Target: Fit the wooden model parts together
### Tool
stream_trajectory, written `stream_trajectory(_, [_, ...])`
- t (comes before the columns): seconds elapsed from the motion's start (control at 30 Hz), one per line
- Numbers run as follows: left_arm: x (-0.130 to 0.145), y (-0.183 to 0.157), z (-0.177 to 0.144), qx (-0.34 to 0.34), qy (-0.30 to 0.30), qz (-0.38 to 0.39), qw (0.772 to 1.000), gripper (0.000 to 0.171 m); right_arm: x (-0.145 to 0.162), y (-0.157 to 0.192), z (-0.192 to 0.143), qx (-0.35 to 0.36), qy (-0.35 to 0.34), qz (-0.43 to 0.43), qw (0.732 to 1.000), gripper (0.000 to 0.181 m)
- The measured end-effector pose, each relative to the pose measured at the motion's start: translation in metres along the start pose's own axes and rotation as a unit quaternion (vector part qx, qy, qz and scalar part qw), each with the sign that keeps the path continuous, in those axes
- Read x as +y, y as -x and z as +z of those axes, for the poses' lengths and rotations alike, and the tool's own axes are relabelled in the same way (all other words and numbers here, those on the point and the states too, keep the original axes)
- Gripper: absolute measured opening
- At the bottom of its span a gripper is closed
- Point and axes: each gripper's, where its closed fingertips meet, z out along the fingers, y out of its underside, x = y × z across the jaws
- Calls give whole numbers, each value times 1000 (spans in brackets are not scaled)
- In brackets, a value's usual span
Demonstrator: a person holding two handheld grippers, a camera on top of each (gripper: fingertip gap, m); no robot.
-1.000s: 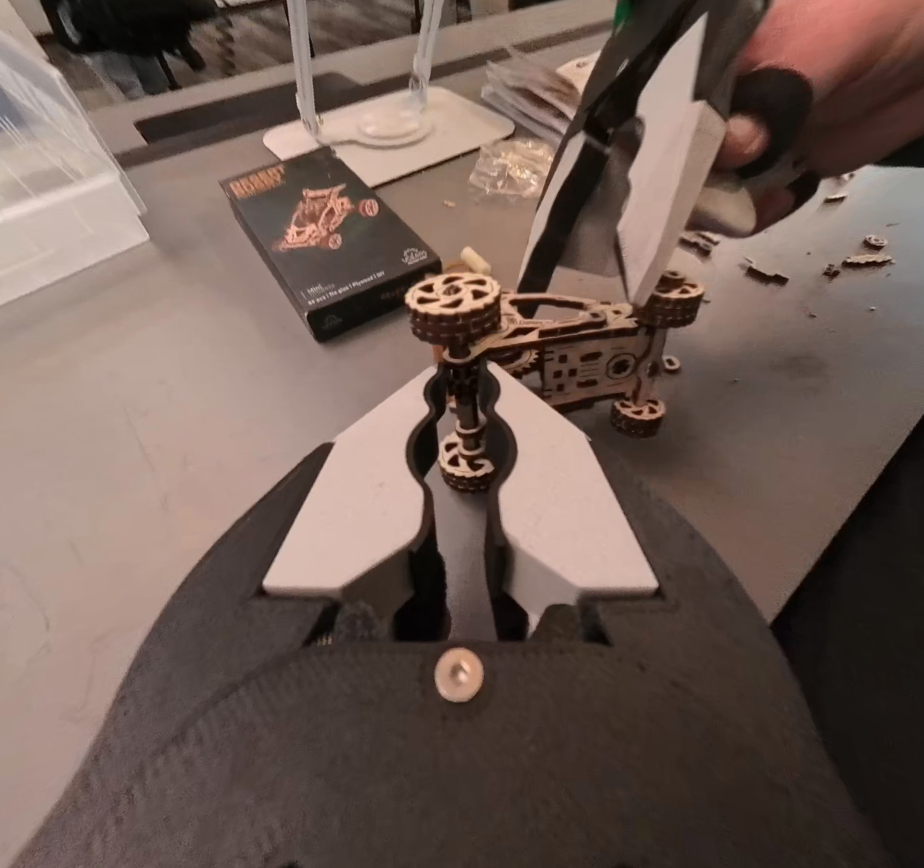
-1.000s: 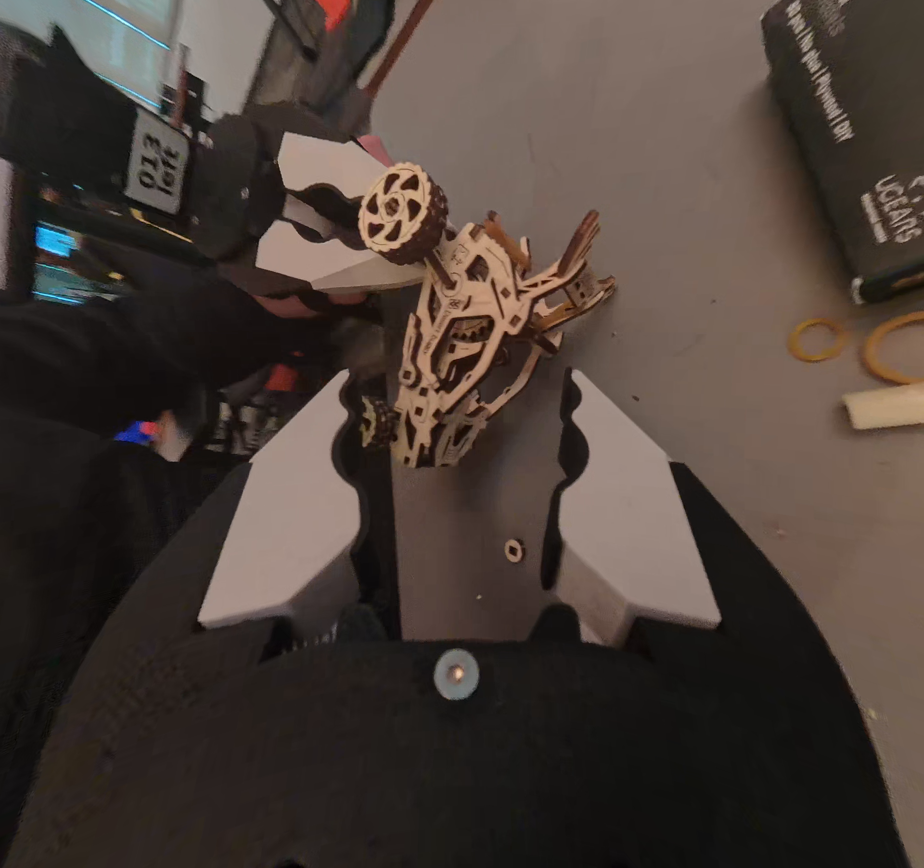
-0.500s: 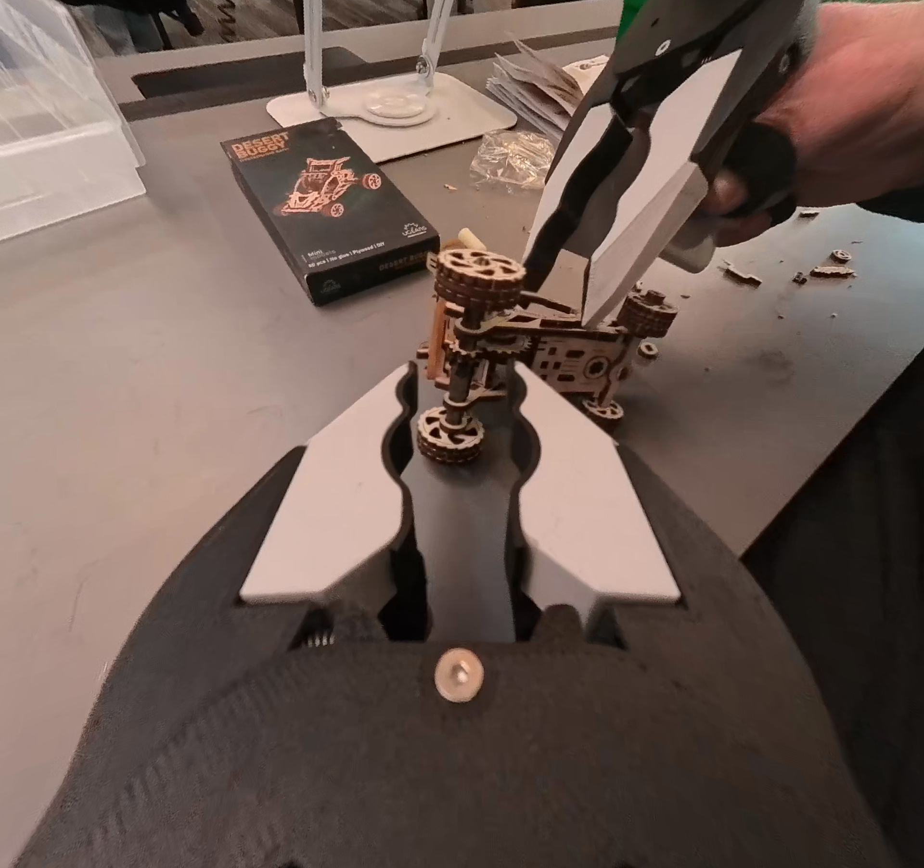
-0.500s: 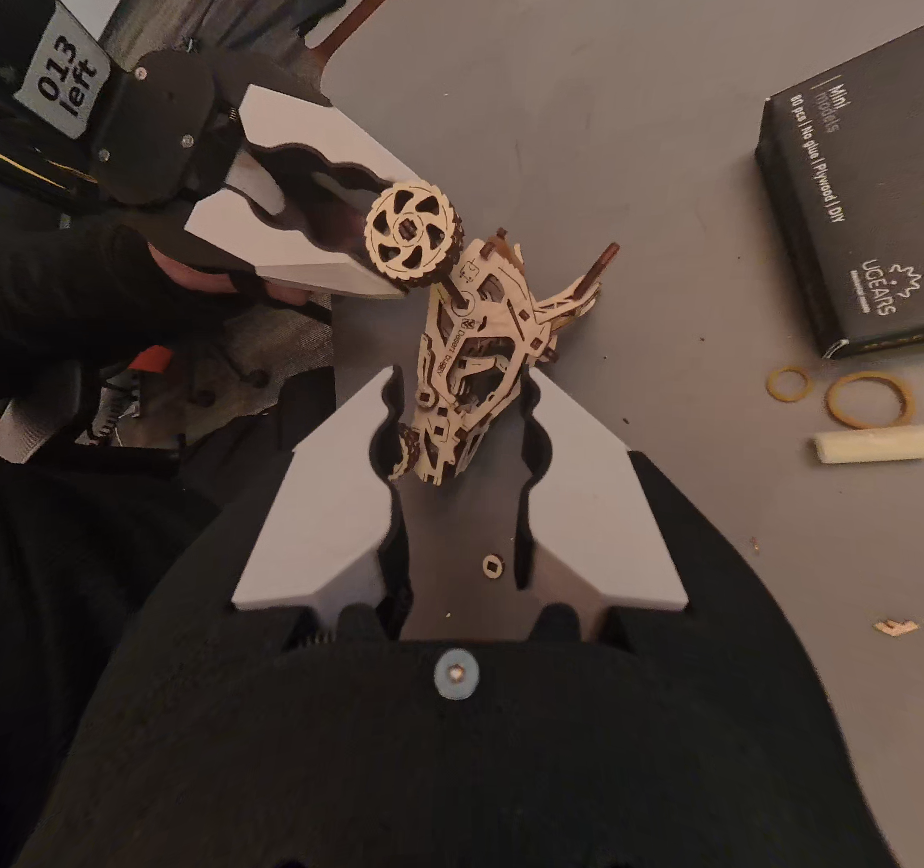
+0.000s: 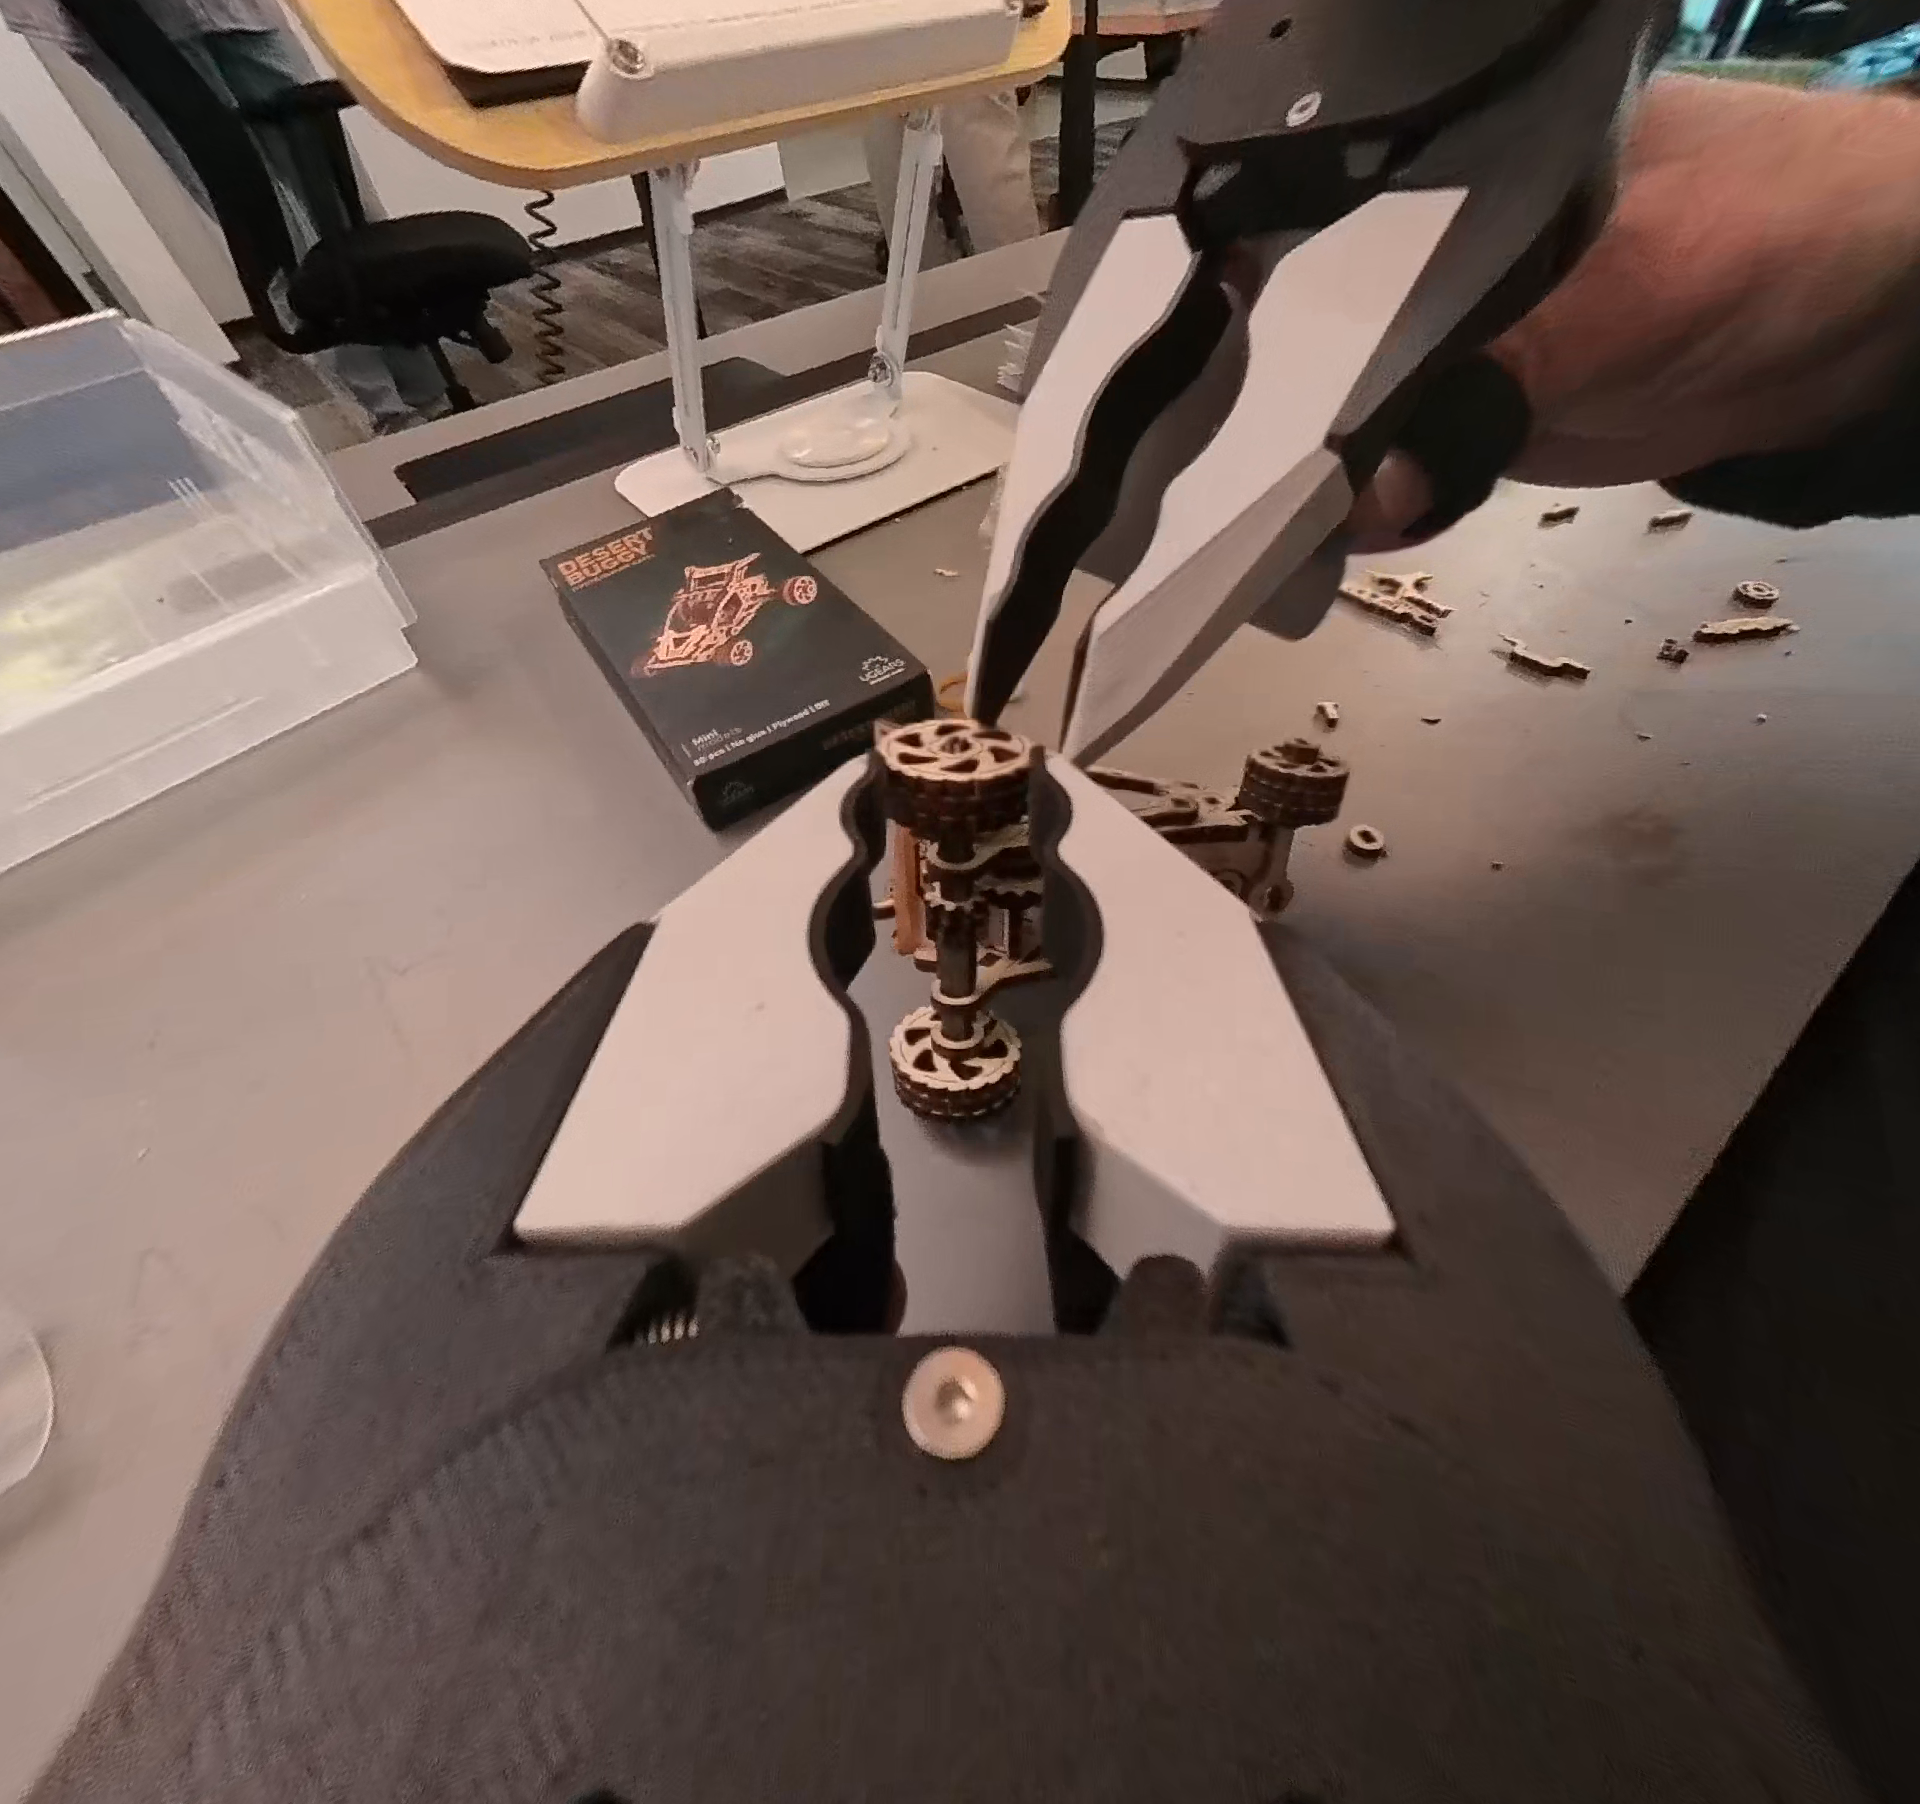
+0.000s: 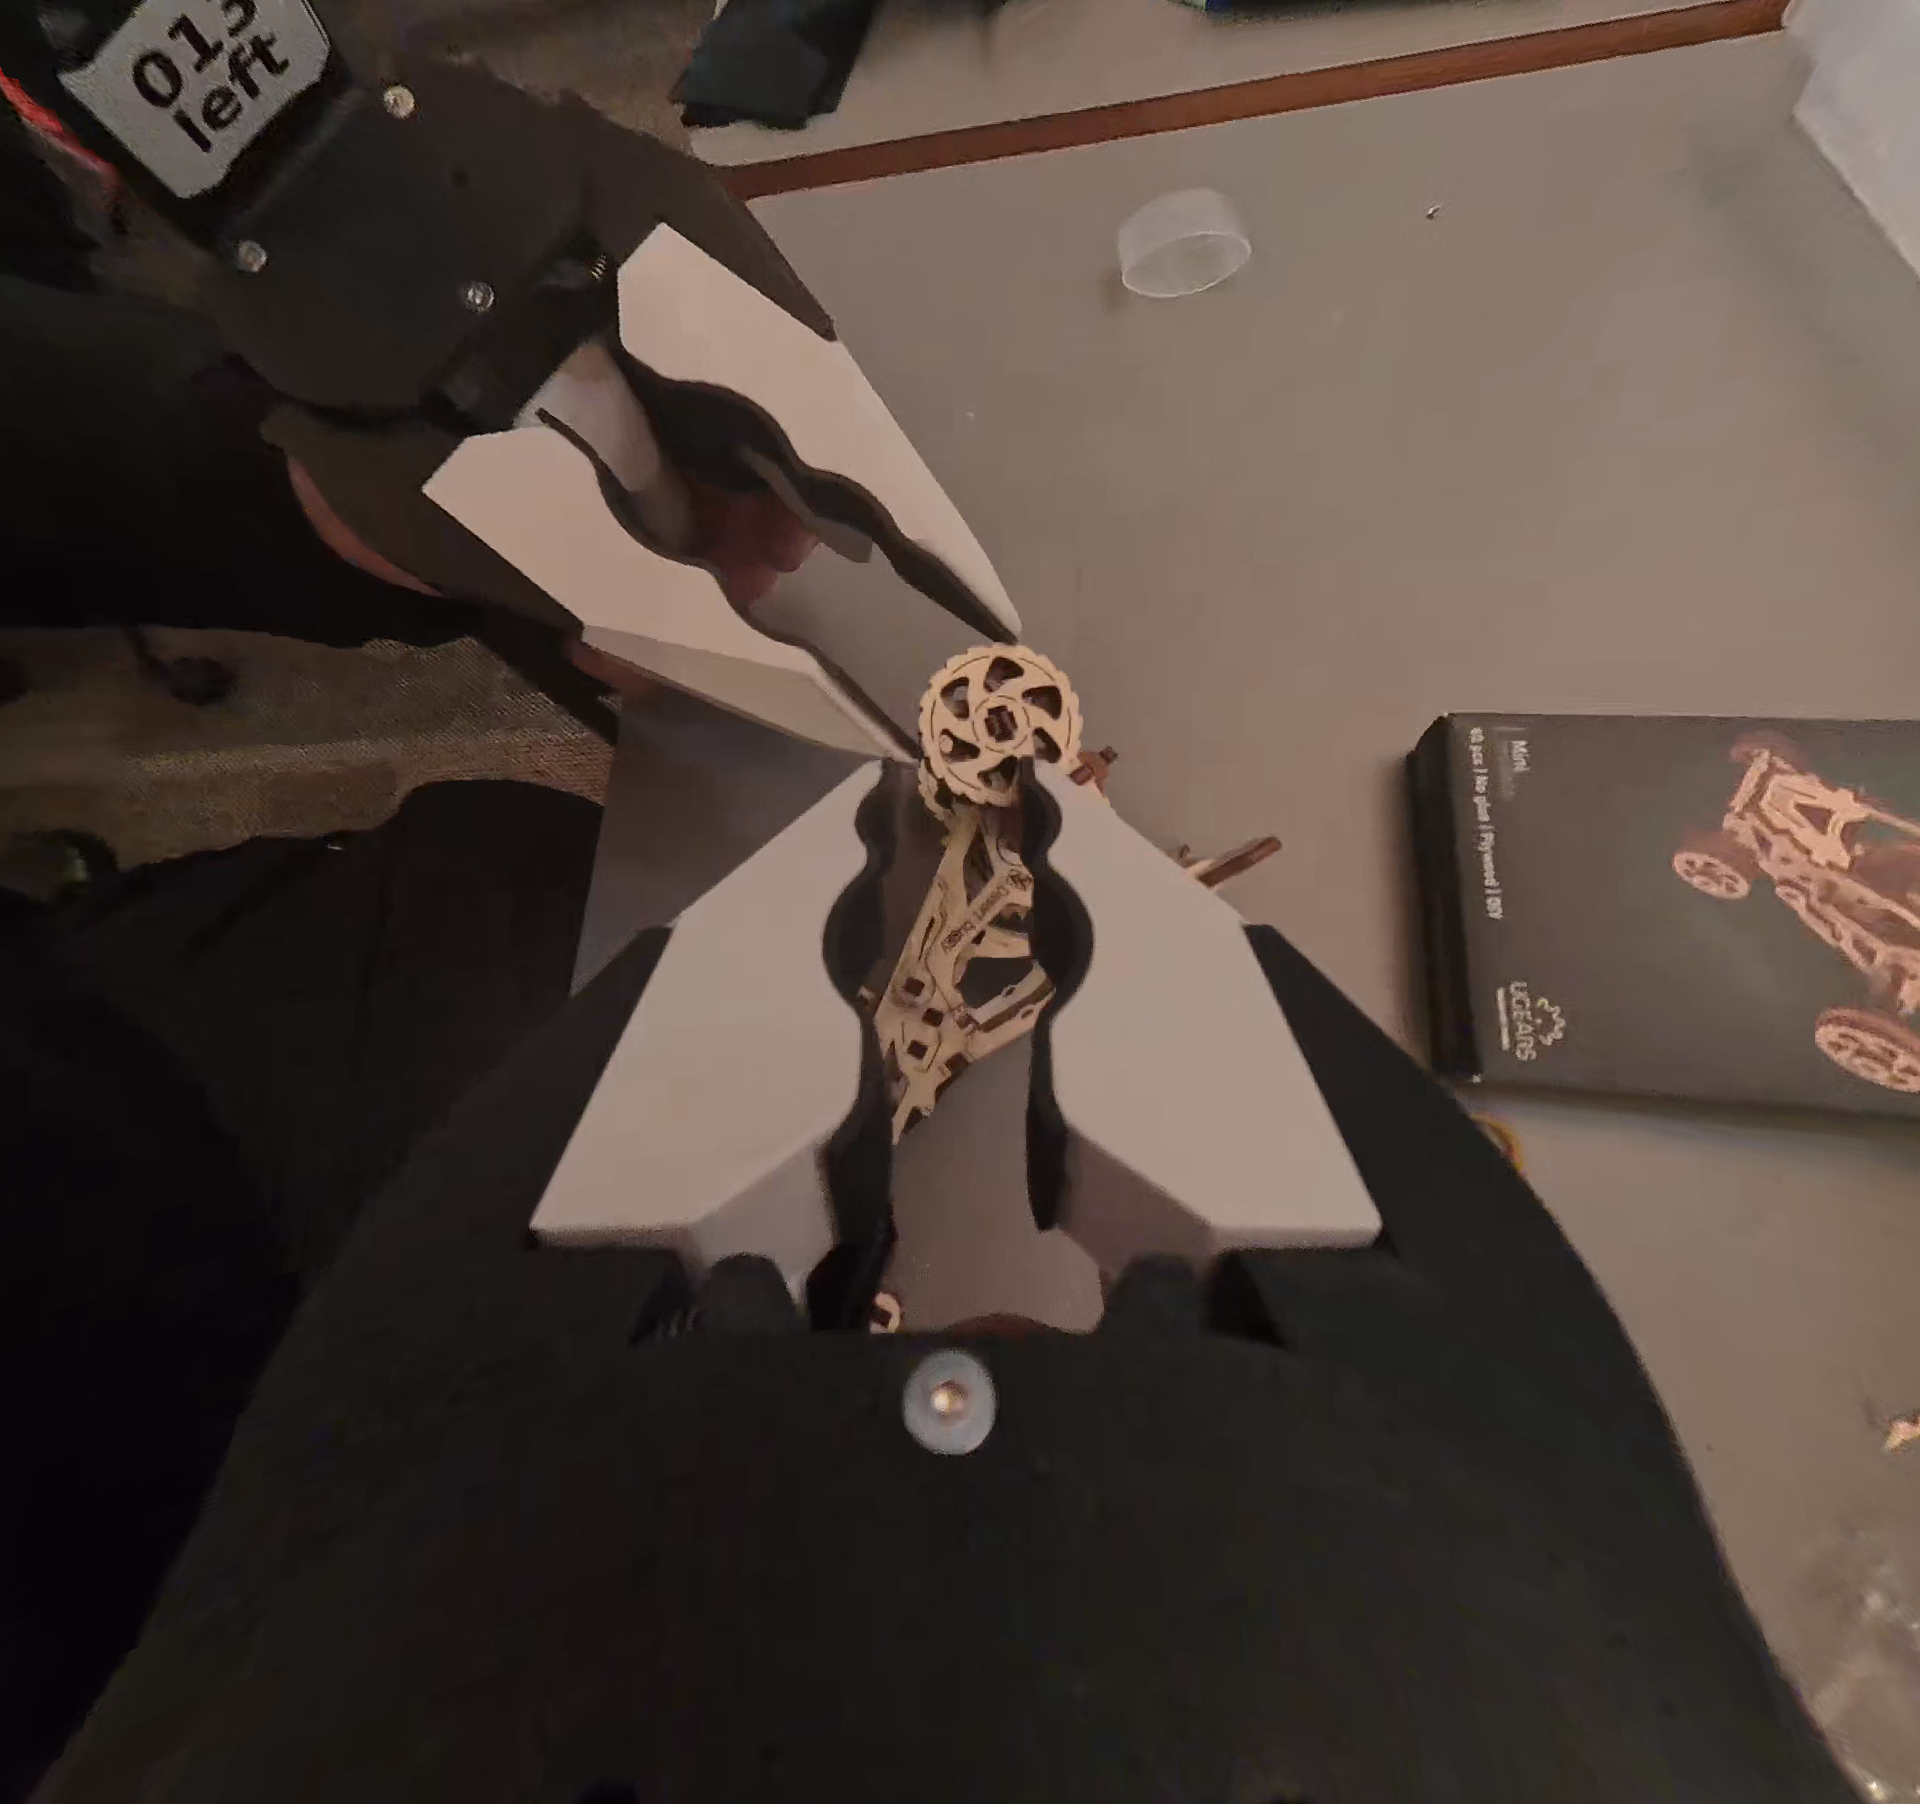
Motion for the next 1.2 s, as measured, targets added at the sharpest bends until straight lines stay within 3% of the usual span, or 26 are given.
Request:
stream_trajectory(0.37, [2,3,-1,-3,-17,-20,1000,23,0,-1,3,-19,9,11,1000,4])
stream_trajectory(0.63, [1,2,-3,-4,-19,-29,999,22,-2,0,2,-37,12,27,999,4])
stream_trajectory(0.7, [1,4,-4,-10,-15,-21,1000,22,-5,-3,0,-21,8,7,1000,13])
stream_trajectory(0.93, [-1,8,-5,-3,-14,-15,1000,24,-7,-9,7,-26,16,-21,999,6])
stream_trajectory(1.1, [-2,13,-8,-11,-24,-18,999,16,-7,-7,9,-41,35,-28,998,6])
stream_trajectory(1.2, [-8,18,-14,-12,-43,-27,999,17,-10,-12,5,-38,37,-26,998,15])
